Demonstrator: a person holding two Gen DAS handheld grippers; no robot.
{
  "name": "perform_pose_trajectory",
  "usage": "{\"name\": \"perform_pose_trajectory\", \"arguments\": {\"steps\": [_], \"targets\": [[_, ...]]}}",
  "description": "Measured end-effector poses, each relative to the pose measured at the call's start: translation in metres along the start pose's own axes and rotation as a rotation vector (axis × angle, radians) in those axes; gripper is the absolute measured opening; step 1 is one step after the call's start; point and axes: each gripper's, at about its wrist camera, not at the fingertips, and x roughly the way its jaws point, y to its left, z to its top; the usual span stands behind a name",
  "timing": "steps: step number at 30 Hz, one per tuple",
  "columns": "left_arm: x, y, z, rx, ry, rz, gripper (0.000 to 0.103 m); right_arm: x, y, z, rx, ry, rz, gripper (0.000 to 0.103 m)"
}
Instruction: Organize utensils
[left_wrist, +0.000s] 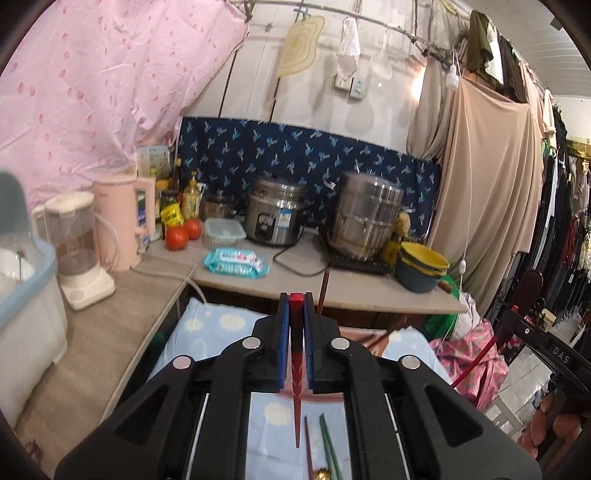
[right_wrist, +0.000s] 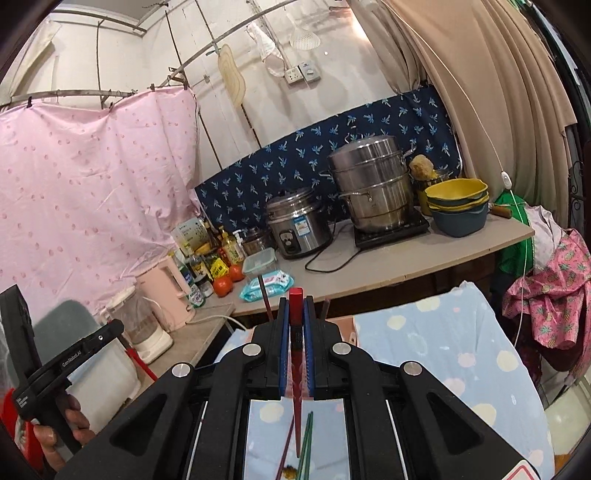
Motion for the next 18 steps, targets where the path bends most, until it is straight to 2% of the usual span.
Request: {"name": "perform_pose_trajectory", "arguments": {"steps": [4, 10, 14, 18], "targets": [[0.003, -0.012, 0.036, 0.013, -0.095, -0.005, 0.007, 0.012, 0.003, 0.033, 0.01, -0.063, 0.004, 0.007], [0.019, -0.031, 0.071, 0.037, -0.207, -0.009, 0.007, 0.039, 0.015, 0.07, -0.012, -0.139, -0.012, 0.007], [0.041, -0.036, 0.079, 0.038, -0.221, -0.008, 0.007, 0.065, 0.013, 0.079, -0.005, -0.15, -0.025, 0.007], [0.068, -0.034, 0.074, 0.026, -0.189, -0.004, 0.007, 0.091, 0.008, 0.079, 0.011, -0.139, -0.039, 0.007]]}}
